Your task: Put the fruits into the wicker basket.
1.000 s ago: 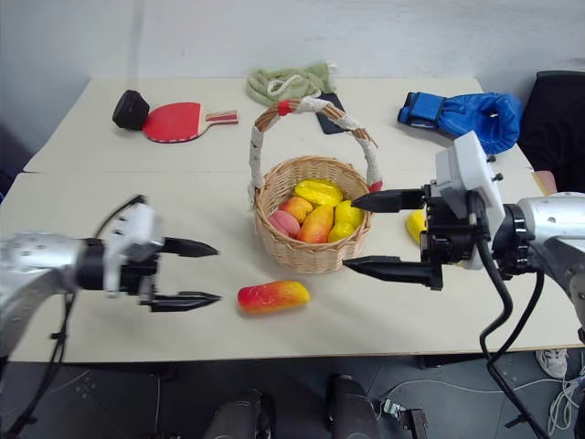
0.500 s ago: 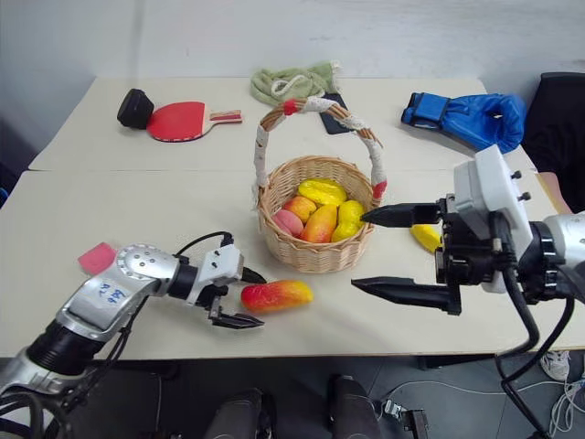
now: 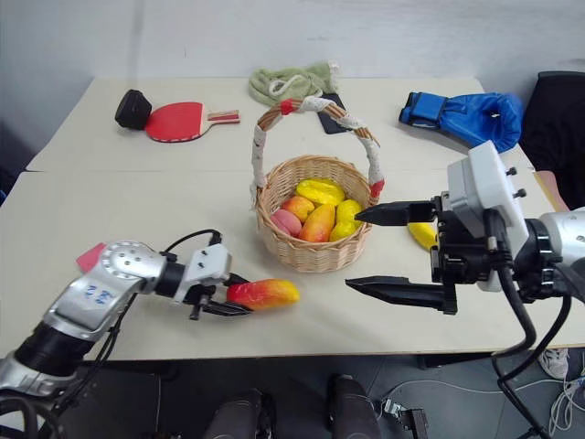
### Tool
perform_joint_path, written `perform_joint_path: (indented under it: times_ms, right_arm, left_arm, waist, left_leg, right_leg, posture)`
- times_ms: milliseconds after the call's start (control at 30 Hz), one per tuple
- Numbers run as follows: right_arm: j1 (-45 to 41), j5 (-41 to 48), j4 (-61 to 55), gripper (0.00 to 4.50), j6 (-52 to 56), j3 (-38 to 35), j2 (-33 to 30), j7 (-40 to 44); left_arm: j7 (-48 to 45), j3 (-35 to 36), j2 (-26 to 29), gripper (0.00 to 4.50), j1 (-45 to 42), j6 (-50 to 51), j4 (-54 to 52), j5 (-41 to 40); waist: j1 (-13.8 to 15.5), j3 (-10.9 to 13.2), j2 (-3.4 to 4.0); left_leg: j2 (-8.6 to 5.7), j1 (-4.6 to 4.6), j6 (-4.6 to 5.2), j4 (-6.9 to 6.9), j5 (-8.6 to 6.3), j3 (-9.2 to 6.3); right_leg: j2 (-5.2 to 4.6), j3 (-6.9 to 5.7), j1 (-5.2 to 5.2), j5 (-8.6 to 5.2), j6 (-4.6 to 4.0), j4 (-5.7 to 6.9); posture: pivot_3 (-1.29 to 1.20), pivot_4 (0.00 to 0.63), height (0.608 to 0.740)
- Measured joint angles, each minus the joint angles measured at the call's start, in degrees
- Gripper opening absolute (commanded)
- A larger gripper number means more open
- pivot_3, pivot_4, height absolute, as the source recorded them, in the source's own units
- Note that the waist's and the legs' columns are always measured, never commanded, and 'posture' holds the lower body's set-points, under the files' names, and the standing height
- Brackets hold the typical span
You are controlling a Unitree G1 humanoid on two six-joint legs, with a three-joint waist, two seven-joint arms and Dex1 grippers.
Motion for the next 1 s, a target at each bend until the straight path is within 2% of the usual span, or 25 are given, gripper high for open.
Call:
perform_joint_path:
  times_ms: [100,200,333,500,700,800,967,1000]
  right_arm:
    - [0.0,-0.1,0.2,4.5,0.0,0.2,0.0,0.2]
    - [-0.2,-0.5,0.6,4.5,0.0,1.0,0.0,0.2]
    - [-0.4,-0.6,0.5,4.5,-0.1,1.8,0.3,-0.2]
    - [-0.2,-1.5,0.6,4.5,-1.2,1.8,1.1,-1.1]
    - [0.0,-3.1,1.0,4.5,-2.3,1.8,2.7,-2.8]
    - [2.0,-3.2,0.4,4.5,-2.6,1.9,3.6,-3.3]
    - [2.5,-4.1,-0.2,4.5,-2.7,1.9,3.7,-4.5]
    - [3.3,-4.2,-0.3,4.5,-2.7,1.7,3.7,-4.8]
  left_arm:
    - [-2.0,7.2,1.3,1.88,-2.0,4.7,-3.6,-8.7]
    - [1.3,9.0,-0.6,1.88,-9.9,10.7,-2.9,-12.3]
    - [11.8,4.1,-4.8,1.88,-20.4,14.9,2.1,-5.0]
    - [20.7,-0.4,-15.8,1.88,-28.3,20.9,9.6,-2.1]
    - [22.8,-1.8,-20.9,1.88,-32.5,21.3,13.5,-0.5]
    - [23.8,-2.6,-21.9,2.83,-33.6,21.4,15.3,0.6]
    - [22.1,-2.7,-20.0,4.4,-33.9,21.4,16.0,1.5]
    - [21.2,-2.5,-18.9,4.46,-33.2,21.7,14.7,1.0]
  waist:
    - [0.3,0.0,0.0]
    - [1.1,0.0,-0.01]
    - [1.4,0.0,0.0]
    - [1.5,0.1,-0.15]
    - [1.4,0.1,-0.15]
    - [1.5,0.1,-0.16]
    - [1.3,0.1,-0.16]
    - [1.2,0.1,-0.16]
  left_leg:
    - [-0.08,0.0,-0.01,0.0,0.05,-0.08]
    - [-0.2,0.0,0.08,0.1,0.1,-0.08]
    - [-0.64,0.02,0.25,0.11,0.18,-0.03]
    - [-0.66,-0.19,0.35,0.21,0.22,-0.06]
    - [-0.73,-0.19,0.4,0.22,0.17,-0.02]
    - [-0.76,-0.2,0.4,0.31,0.17,-0.04]
    - [-0.6,-0.2,0.45,0.49,0.14,-0.03]
    - [-0.58,-0.18,0.45,0.49,0.14,-0.03]
  right_leg:
    - [0.01,0.0,0.05,0.0,0.0,-0.01]
    - [0.06,-0.03,0.1,0.06,0.11,0.03]
    - [-0.01,0.16,0.13,0.21,0.35,0.02]
    - [-0.09,0.14,0.1,0.31,0.52,0.02]
    - [-0.1,0.12,0.09,0.33,0.57,0.0]
    - [-0.11,0.13,0.09,0.34,0.58,0.0]
    - [-0.2,0.18,0.1,0.35,0.59,-0.02]
    - [-0.2,0.18,0.1,0.35,0.59,0.0]
  posture:
    - [0.0,0.15,0.74]
    - [0.0,0.15,0.74]
    - [0.0,0.15,0.74]
    - [0.0,0.15,0.74]
    - [0.0,0.15,0.74]
    - [0.0,0.15,0.74]
    - [0.0,0.15,0.74]
    - [0.0,0.15,0.74]
